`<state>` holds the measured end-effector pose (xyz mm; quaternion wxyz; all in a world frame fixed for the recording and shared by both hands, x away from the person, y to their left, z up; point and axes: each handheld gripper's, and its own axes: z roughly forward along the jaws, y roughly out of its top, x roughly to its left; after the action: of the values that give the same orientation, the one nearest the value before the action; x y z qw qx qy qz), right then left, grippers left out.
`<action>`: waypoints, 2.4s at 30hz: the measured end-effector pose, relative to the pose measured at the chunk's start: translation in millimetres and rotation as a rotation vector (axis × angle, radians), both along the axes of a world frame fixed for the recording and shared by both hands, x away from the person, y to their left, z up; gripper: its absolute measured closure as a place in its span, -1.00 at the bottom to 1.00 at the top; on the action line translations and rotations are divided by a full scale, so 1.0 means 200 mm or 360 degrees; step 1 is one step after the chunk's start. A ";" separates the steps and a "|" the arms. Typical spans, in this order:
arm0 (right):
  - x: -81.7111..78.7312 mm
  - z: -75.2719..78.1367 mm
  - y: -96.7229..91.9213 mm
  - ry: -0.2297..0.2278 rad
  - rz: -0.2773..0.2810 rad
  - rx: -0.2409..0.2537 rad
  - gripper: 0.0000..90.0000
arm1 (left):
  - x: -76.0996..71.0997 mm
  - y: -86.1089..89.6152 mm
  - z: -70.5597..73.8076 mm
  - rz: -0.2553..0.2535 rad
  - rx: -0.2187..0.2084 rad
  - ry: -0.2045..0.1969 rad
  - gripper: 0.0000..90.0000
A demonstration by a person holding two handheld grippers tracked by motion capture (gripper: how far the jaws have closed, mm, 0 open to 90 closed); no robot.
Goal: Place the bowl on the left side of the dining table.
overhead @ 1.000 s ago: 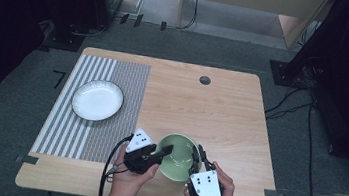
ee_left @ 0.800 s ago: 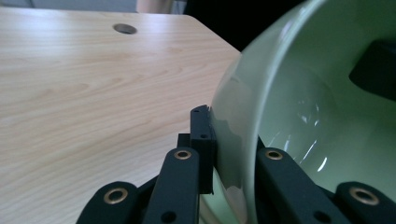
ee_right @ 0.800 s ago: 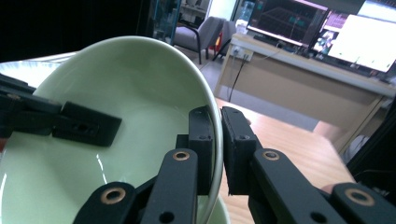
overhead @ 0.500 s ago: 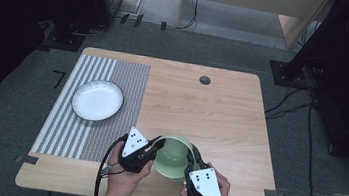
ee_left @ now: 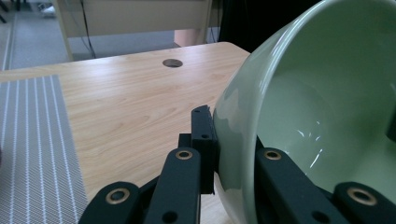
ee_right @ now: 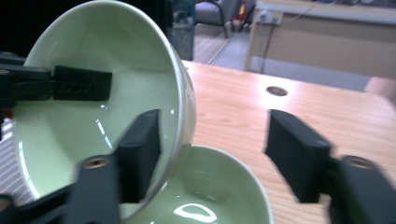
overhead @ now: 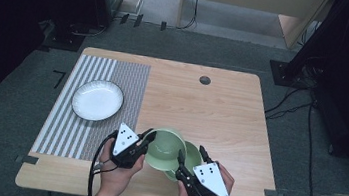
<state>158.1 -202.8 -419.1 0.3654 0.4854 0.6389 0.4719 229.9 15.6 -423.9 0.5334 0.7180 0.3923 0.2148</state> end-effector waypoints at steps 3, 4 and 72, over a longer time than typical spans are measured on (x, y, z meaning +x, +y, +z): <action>0.01 -0.01 -0.01 0.0060 0.0064 0.0004 -0.48 | 0.01 0.02 0.00 0.0014 -0.0010 0.0005 0.87; 0.01 -0.01 -0.01 0.0077 0.0085 0.0009 -0.48 | 0.01 0.02 0.00 0.0017 -0.0012 0.0006 0.87; 0.11 -0.19 -0.58 0.0180 -0.0219 0.0048 -0.56 | 0.21 0.50 0.02 0.0380 -0.0156 0.0062 0.87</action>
<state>180.4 -319.2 -457.8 0.3529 0.5594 0.6164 0.4272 272.4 115.9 -420.5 0.5308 0.6433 0.4951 0.2434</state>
